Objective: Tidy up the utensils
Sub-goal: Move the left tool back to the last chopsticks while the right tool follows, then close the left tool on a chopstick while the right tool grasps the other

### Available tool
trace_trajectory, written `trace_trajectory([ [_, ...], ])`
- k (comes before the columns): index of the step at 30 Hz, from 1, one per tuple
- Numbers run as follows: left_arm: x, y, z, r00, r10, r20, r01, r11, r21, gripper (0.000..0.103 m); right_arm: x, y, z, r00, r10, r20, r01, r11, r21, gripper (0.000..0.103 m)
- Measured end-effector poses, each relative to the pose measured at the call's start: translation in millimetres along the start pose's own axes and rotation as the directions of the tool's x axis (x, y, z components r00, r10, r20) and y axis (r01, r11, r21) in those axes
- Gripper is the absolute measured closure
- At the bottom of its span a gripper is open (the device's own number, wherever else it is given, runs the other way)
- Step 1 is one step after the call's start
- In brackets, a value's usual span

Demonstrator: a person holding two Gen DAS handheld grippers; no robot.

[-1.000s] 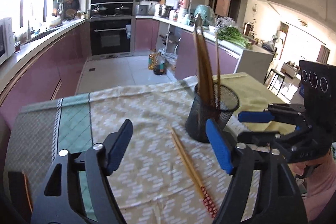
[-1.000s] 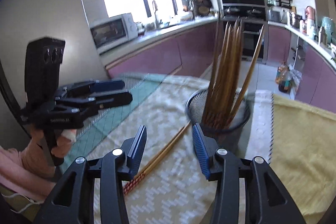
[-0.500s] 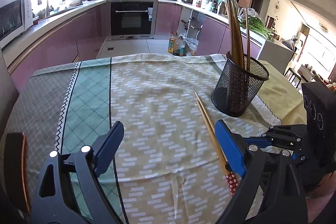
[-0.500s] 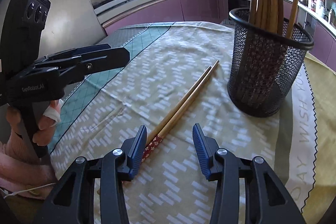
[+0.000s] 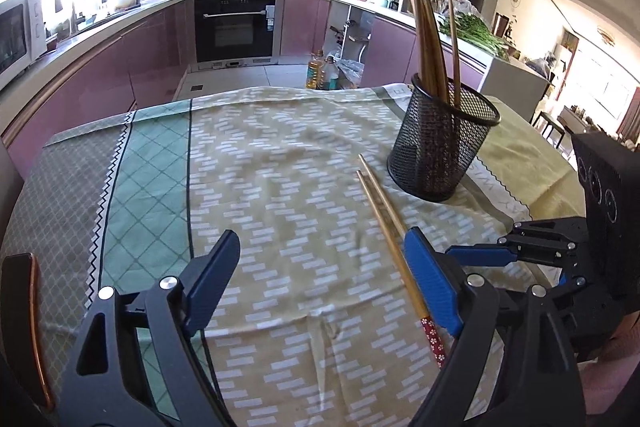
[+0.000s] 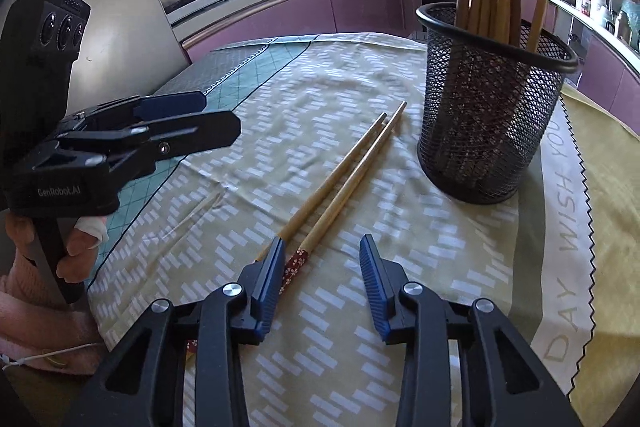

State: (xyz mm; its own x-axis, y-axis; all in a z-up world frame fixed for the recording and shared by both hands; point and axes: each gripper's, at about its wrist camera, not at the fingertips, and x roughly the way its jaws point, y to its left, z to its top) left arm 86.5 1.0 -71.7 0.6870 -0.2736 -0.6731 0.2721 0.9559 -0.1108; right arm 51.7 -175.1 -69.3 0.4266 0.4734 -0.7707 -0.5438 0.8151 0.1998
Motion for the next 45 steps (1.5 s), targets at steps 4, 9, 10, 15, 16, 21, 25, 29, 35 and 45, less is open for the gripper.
trace_trajectory([
  [4, 7, -11, -2, 0.999, -0.014, -0.03, 0.015, 0.999, 0.045, 0.024, -2, -3, -2, 1.0, 0.002, -0.006, -0.001, 1.0, 0.009, 0.068],
  [9, 20, -23, -5, 0.996, -0.03, -0.086, 0.037, 0.995, 0.09, 0.033, -5, -7, -3, 1.0, 0.0, -0.01, 0.0, 1.0, 0.017, 0.071],
  [10, 23, -25, -6, 0.994, -0.039, -0.099, 0.049, 0.994, 0.099, 0.033, -5, -8, -3, 1.0, -0.001, -0.011, 0.001, 1.0, 0.017, 0.071],
  [15, 35, -38, -10, 0.989, -0.05, -0.139, 0.07, 0.987, 0.145, 0.039, -6, -9, -3, 1.0, -0.009, -0.019, 0.009, 1.0, 0.011, 0.071],
  [16, 39, -40, -11, 0.987, -0.051, -0.151, 0.074, 0.986, 0.15, 0.04, -7, -10, -4, 1.0, -0.01, -0.021, 0.01, 1.0, 0.009, 0.071],
  [21, 51, -44, -12, 0.983, -0.037, -0.182, 0.067, 0.984, 0.163, 0.054, -9, -12, -4, 1.0, -0.013, -0.025, 0.014, 1.0, 0.006, 0.071],
  [25, 54, -42, -9, 0.981, -0.042, -0.188, 0.072, 0.985, 0.155, 0.063, -5, -11, -1, 1.0, -0.022, -0.022, 0.022, 1.0, 0.003, 0.071],
  [29, 57, -39, -4, 0.979, -0.053, -0.197, 0.082, 0.987, 0.138, 0.064, 3, -12, 9, 1.0, -0.023, -0.011, 0.023, 1.0, 0.013, 0.071],
  [35, 66, -33, 4, 0.977, -0.061, -0.206, 0.087, 0.989, 0.119, 0.068, 17, -13, 25, 0.999, -0.046, -0.001, 0.046, 0.999, 0.013, 0.075],
  [45, 72, -24, 10, 0.977, -0.077, -0.201, 0.09, 0.994, 0.057, 0.09, 23, -32, 29, 1.0, -0.005, 0.023, 0.003, 0.992, 0.122, 0.094],
])
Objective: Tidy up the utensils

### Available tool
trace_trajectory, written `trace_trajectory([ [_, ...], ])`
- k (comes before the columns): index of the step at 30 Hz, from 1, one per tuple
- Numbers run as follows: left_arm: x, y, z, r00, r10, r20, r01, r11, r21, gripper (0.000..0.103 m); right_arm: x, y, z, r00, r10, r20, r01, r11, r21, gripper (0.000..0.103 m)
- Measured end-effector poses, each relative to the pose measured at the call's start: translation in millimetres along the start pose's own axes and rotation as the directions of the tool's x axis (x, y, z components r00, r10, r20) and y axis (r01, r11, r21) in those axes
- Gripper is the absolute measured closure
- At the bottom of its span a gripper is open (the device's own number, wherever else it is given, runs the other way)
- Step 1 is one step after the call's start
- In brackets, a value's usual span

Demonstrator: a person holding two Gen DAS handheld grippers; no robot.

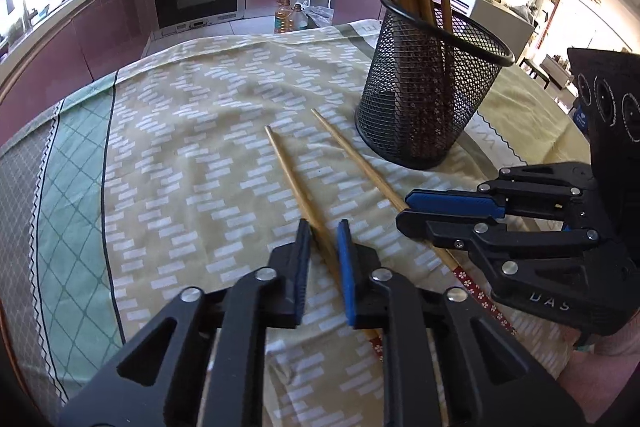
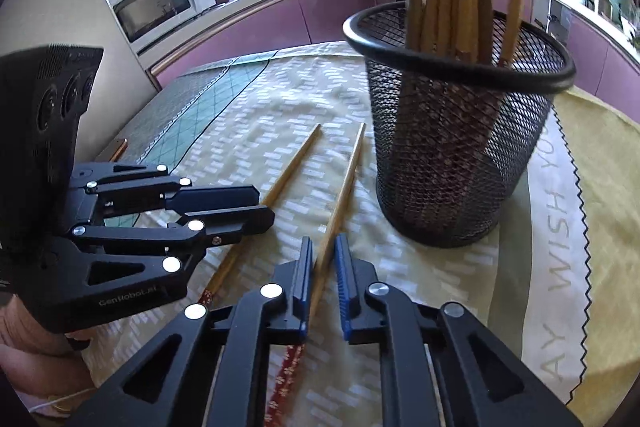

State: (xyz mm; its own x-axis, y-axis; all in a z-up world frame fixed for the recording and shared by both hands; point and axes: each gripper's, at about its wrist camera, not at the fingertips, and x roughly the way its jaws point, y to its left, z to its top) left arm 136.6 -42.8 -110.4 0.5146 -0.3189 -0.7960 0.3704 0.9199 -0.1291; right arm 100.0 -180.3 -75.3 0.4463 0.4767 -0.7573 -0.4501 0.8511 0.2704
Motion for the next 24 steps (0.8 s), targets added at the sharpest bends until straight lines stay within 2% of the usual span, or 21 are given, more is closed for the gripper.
trace_trajectory([
  [7, -5, -1, -7, 1.0, -0.002, 0.015, 0.002, 1.0, -0.028, 0.095, -11, -6, -6, 0.999, 0.047, 0.021, -0.048, 0.998, 0.047, 0.097],
  [14, -13, -7, -14, 1.0, -0.009, 0.016, 0.009, 1.0, -0.026, 0.095, -23, -5, -14, 0.997, 0.07, 0.013, -0.07, 0.997, 0.016, 0.097],
  [20, -10, -11, -17, 1.0, 0.003, -0.015, -0.003, 1.0, 0.012, 0.094, -14, 2, -16, 0.999, 0.034, -0.014, -0.034, 0.999, -0.017, 0.095],
  [24, -7, -15, -13, 1.0, 0.003, -0.021, -0.002, 0.999, 0.046, 0.088, -12, 4, -16, 1.0, 0.016, -0.014, -0.016, 0.999, -0.032, 0.093],
])
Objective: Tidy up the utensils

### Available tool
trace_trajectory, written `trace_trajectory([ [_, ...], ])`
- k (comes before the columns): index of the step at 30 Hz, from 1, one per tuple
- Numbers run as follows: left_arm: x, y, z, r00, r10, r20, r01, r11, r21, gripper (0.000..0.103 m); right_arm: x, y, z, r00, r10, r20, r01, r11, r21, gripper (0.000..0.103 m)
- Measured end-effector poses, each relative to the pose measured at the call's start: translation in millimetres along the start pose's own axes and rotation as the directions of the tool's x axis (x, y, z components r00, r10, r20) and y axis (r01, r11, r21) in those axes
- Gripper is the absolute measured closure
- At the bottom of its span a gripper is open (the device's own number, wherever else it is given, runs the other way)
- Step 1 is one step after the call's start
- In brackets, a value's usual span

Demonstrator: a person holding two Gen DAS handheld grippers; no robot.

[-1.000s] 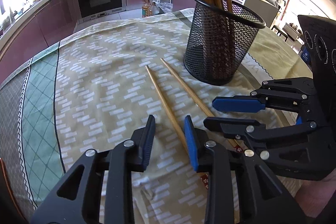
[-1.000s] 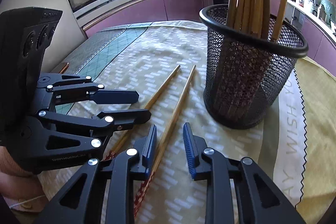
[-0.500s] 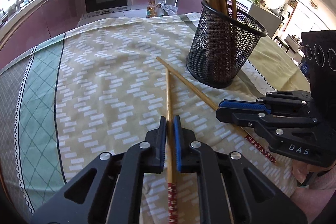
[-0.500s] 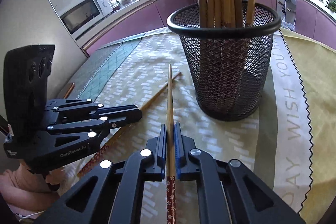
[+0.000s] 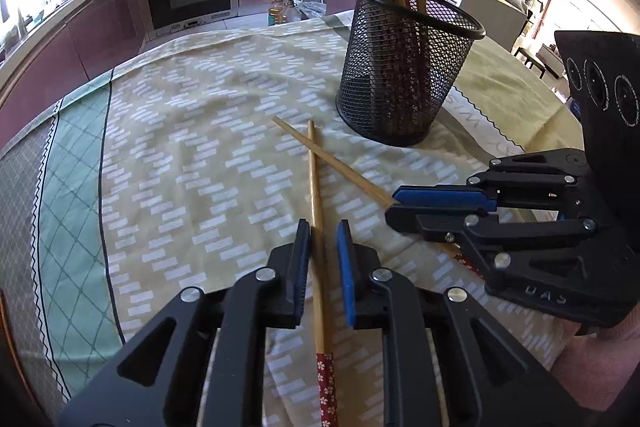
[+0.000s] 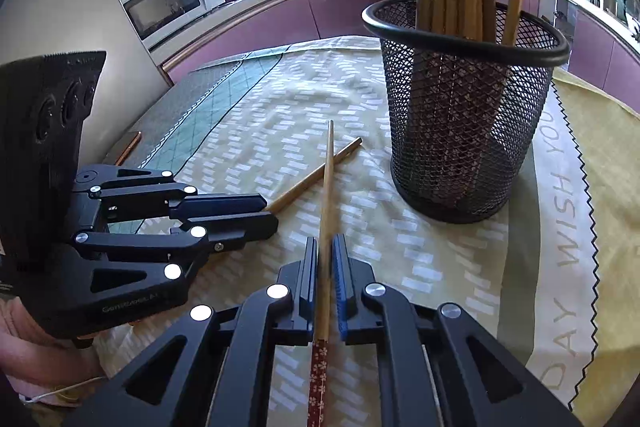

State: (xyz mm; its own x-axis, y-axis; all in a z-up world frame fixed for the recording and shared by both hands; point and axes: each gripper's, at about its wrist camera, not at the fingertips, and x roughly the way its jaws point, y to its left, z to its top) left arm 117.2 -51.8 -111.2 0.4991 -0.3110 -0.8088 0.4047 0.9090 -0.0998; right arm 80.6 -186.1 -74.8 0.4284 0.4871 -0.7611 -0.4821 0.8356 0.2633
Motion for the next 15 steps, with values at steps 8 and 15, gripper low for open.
trace_trajectory([
  [8, 5, -3, 6, 0.999, 0.029, 0.013, -0.029, 1.0, 0.01, 0.095, 3, -2, 2, 1.0, 0.006, 0.012, -0.006, 1.0, 0.021, 0.097],
  [15, -11, -3, 6, 0.999, 0.011, 0.049, -0.011, 1.0, 0.005, 0.095, -17, -7, 3, 0.997, 0.039, 0.065, -0.041, 0.999, 0.035, 0.097],
])
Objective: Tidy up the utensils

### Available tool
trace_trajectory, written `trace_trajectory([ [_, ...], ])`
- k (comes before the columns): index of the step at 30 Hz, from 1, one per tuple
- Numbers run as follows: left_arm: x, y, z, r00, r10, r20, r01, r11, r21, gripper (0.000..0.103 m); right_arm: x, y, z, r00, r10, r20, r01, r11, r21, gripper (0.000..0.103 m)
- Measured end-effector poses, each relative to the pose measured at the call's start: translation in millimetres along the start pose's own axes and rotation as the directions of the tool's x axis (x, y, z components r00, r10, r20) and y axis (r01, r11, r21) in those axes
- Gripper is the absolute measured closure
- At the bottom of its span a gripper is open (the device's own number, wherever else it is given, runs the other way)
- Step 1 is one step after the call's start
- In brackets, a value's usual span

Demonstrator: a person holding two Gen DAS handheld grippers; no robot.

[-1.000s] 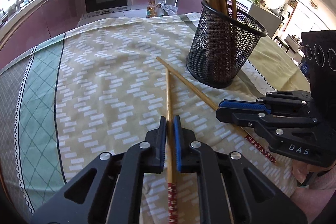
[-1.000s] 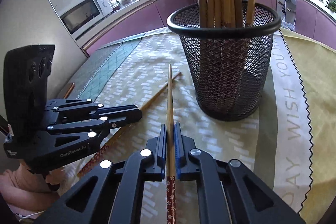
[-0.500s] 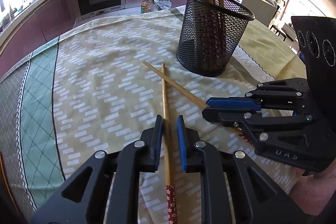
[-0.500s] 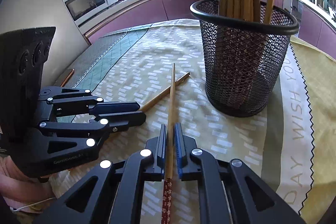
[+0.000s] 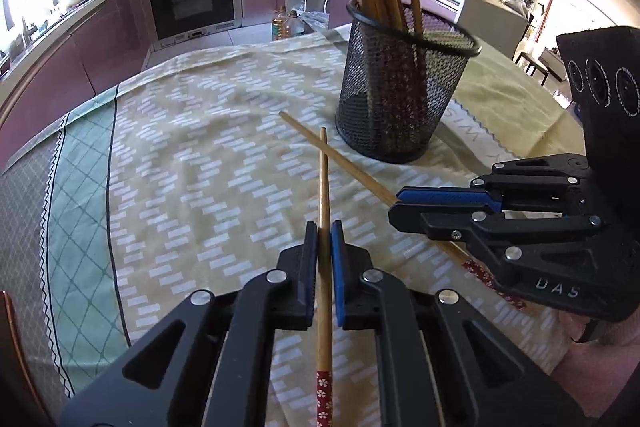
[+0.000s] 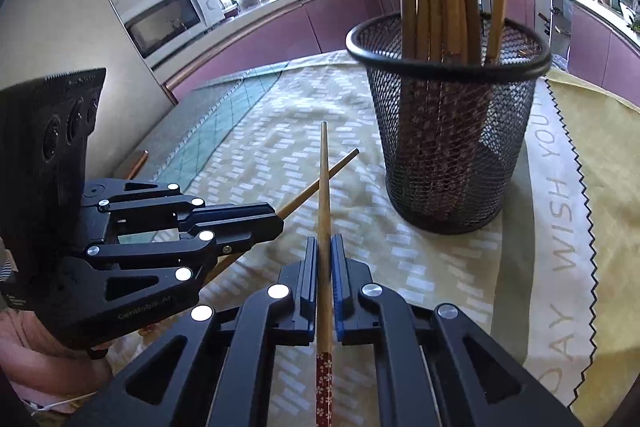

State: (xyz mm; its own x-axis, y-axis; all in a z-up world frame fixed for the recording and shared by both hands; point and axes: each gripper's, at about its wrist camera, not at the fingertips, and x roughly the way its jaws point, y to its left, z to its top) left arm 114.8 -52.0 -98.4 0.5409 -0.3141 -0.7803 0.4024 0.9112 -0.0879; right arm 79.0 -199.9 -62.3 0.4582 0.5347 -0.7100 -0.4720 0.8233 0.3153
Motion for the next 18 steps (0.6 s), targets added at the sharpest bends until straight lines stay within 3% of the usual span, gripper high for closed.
trace_trajectory([
  [18, -61, 3, 19, 0.979, -0.146, 0.139, 0.153, 0.987, -0.04, 0.095, -57, 6, 8, 0.988, 0.033, 0.149, -0.029, 0.999, -0.033, 0.097],
])
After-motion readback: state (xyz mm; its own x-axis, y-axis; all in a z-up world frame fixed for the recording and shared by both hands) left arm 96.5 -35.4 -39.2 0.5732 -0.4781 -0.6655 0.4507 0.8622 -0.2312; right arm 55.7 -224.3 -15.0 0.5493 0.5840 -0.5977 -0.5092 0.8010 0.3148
